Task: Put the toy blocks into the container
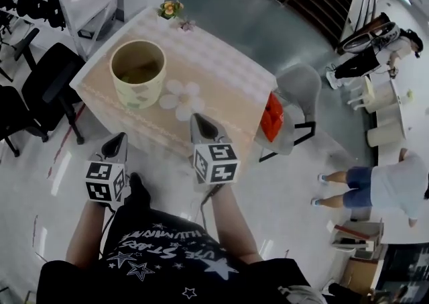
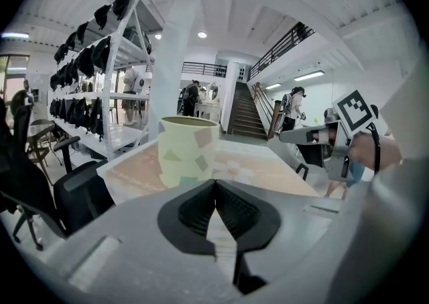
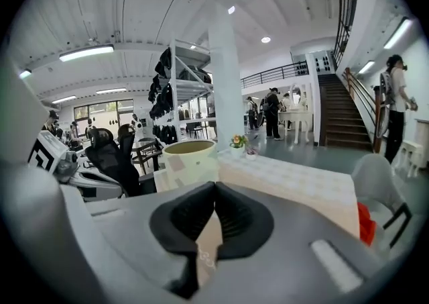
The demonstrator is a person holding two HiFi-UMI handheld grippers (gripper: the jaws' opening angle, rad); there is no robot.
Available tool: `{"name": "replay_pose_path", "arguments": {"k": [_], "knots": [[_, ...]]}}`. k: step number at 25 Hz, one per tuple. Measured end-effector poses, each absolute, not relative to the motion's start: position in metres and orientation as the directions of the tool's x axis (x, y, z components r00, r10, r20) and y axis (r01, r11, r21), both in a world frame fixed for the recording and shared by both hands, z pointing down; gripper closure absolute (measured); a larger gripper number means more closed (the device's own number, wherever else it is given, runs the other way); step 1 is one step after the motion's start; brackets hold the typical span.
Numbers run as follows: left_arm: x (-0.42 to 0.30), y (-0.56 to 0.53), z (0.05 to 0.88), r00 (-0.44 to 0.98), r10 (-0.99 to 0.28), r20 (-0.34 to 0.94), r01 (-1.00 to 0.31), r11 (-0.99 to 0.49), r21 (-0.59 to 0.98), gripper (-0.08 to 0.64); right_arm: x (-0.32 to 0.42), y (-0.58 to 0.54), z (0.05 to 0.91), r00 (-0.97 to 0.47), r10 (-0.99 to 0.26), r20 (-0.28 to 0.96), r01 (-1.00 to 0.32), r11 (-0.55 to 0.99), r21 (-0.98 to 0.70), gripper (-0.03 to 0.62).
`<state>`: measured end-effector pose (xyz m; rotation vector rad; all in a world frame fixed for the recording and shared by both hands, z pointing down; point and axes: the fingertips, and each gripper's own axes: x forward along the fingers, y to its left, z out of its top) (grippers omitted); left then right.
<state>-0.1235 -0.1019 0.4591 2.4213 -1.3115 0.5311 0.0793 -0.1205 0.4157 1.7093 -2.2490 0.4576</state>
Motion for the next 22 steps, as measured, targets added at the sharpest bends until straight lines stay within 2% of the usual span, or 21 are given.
{"name": "replay_pose_path", "arguments": {"k": [10, 22], "knots": [[-0.101, -0.030, 0.455, 0.489, -0.735, 0.470, -0.856, -0.508, 0.096, 0.551, 0.089, -0.052, 0.421, -0.308, -0.853, 0.422, -0.941, 0.338, -0.004, 0.589], [-0.074, 0.052, 0.461, 0.498, -0.715, 0.491, -0.844, -0.531, 0.083, 0.551, 0.114, 0.035, 0.445, -0.329, -0.822, 0.464, -0.938, 0.340, -0.063, 0.589]]}}
